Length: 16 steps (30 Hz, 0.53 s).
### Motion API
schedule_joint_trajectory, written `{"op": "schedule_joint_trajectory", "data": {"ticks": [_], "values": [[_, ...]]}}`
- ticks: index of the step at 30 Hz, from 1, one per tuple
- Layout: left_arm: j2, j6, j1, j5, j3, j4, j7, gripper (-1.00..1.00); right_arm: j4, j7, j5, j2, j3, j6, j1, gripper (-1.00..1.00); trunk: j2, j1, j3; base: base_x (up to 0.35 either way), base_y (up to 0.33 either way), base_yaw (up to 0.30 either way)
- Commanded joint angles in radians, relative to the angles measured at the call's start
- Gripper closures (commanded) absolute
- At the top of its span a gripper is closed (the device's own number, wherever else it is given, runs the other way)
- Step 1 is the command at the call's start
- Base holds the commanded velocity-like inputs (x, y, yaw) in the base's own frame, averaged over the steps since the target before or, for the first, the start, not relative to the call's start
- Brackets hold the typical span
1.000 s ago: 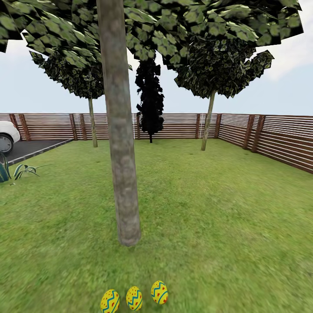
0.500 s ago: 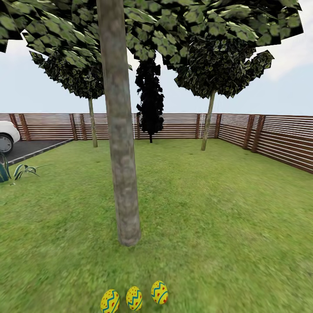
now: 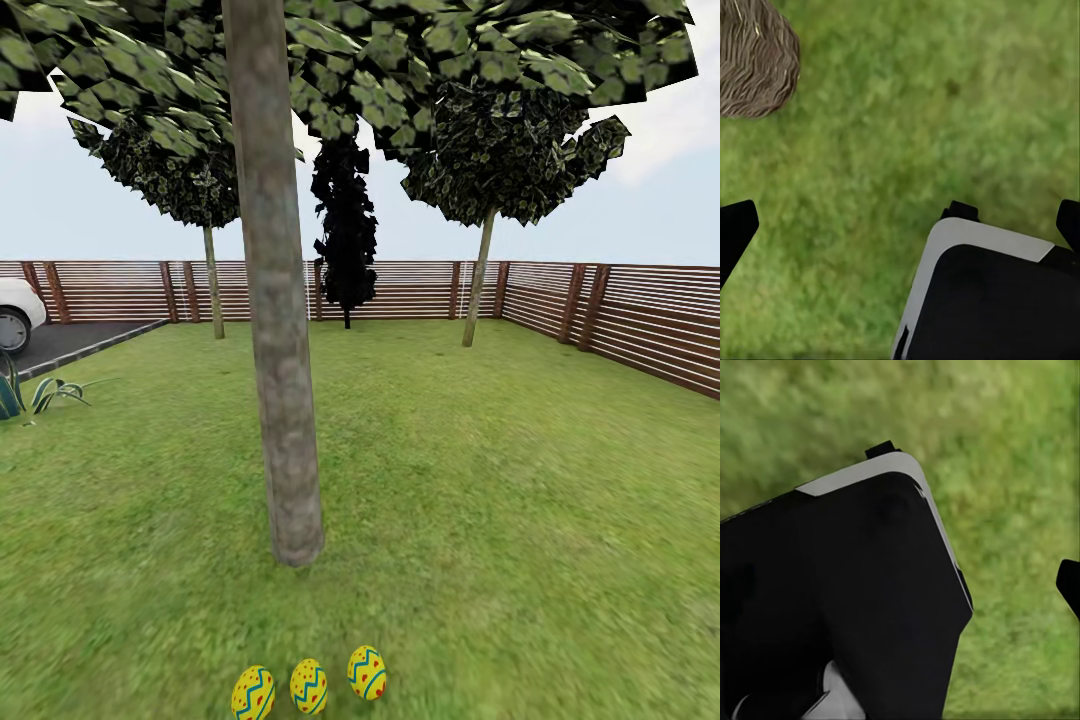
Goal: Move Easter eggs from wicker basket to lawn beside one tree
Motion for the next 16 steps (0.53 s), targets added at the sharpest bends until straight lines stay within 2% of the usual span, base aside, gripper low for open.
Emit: {"op": "schedule_joint_trajectory", "data": {"ticks": [1,16], "values": [[0.000,-0.003,0.000,0.007,-0.003,0.001,0.002,-1.00,0.000,-0.004,-0.006,0.000,0.007,0.005,0.000,-1.00,-0.001,0.000,0.000,0.000,0.000,0.000],[0.001,-0.003,0.001,0.007,-0.003,0.000,0.002,-1.00,0.001,-0.004,-0.006,0.000,0.007,0.005,0.000,-1.00,-0.001,0.000,0.000,0.000,0.000,0.000]]}}
